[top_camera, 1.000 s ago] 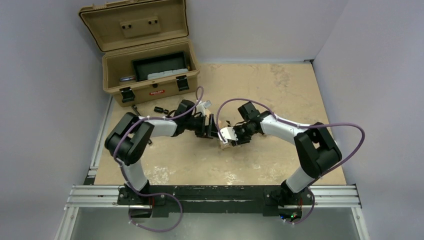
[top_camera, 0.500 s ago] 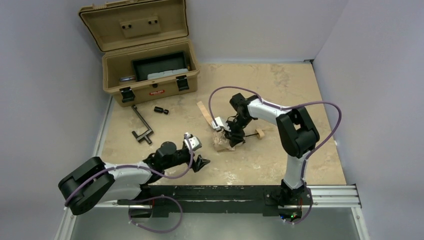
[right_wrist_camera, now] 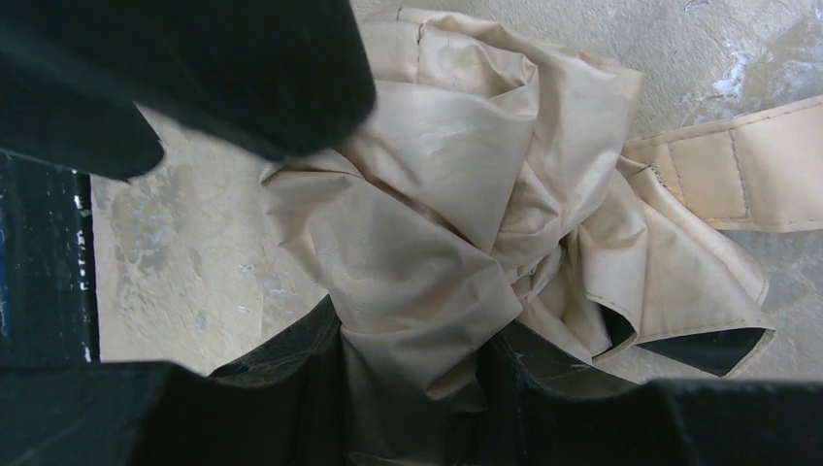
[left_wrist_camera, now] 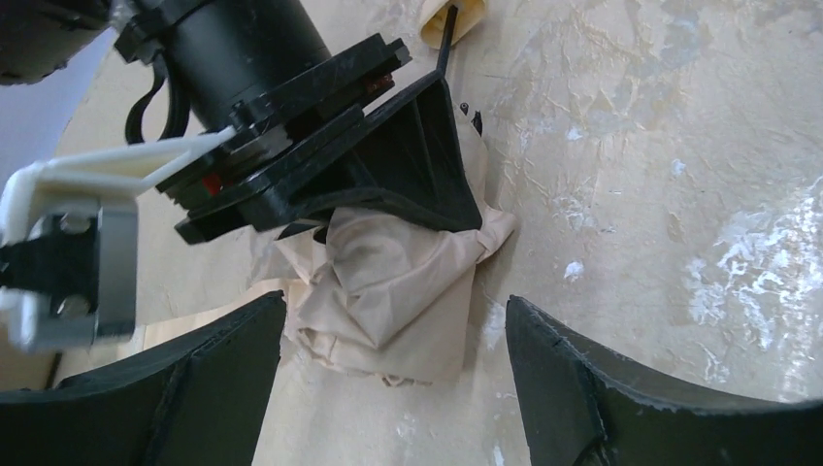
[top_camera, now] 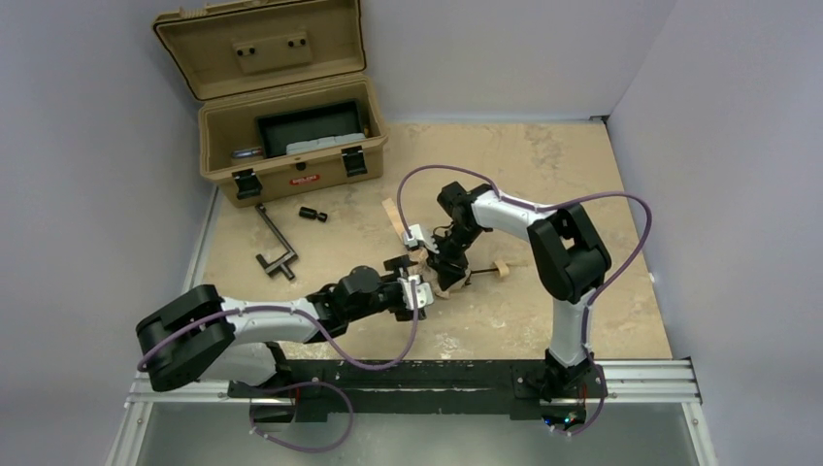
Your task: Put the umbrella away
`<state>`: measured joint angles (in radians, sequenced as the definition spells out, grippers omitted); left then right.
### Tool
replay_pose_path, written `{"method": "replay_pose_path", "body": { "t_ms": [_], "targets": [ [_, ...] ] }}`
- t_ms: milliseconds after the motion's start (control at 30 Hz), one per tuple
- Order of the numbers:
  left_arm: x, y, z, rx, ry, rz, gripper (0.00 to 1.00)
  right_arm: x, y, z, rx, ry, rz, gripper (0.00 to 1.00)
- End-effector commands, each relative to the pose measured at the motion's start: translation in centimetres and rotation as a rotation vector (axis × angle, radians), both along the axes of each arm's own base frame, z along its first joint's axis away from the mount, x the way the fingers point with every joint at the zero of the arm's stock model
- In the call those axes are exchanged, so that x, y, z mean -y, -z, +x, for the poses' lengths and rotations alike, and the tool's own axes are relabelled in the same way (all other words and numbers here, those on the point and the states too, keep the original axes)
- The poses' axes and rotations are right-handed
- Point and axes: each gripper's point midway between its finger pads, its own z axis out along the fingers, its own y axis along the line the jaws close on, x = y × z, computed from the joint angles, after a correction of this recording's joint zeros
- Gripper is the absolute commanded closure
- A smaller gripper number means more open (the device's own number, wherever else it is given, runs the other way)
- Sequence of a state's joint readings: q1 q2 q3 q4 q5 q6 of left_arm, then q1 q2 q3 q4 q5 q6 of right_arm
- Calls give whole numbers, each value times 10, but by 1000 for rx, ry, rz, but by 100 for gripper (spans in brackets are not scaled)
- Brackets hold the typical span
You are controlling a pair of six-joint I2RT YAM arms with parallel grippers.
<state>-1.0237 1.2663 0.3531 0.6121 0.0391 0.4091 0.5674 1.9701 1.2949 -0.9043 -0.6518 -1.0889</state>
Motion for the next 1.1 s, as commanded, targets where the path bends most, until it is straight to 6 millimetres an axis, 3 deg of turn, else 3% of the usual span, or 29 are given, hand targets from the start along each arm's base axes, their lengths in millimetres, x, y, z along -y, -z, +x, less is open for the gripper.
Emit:
{"method": "replay_pose_path", "body": {
  "t_ms": [0, 267, 533, 633, 733, 833, 967, 1067],
  "targets": [
    [18, -5, 11, 108, 66, 95, 18, 39, 54, -40, -142, -17, -246, 100],
    [25, 31, 18, 97, 107, 244, 18, 36, 53, -40, -145, -18, -231, 100],
    [24, 72, 34, 51, 38, 352, 23, 27, 47, -39, -146, -19, -178, 98],
    [22, 88, 27, -30, 27, 355, 39, 19, 41, -35, -130, -1, -136, 91],
    [14, 108, 13, -133, 29, 384, 78, 6, 26, -24, -87, 19, -65, 80],
    [3, 126, -3, -228, 34, 407, 97, -7, 0, -6, -20, 47, 33, 61],
    [1, 139, -21, -349, 63, 406, 100, -21, -45, 25, 113, 84, 184, 42],
    [-2, 144, -26, -477, 60, 357, 100, -17, -82, 49, 212, 125, 278, 35]
  ]
}}
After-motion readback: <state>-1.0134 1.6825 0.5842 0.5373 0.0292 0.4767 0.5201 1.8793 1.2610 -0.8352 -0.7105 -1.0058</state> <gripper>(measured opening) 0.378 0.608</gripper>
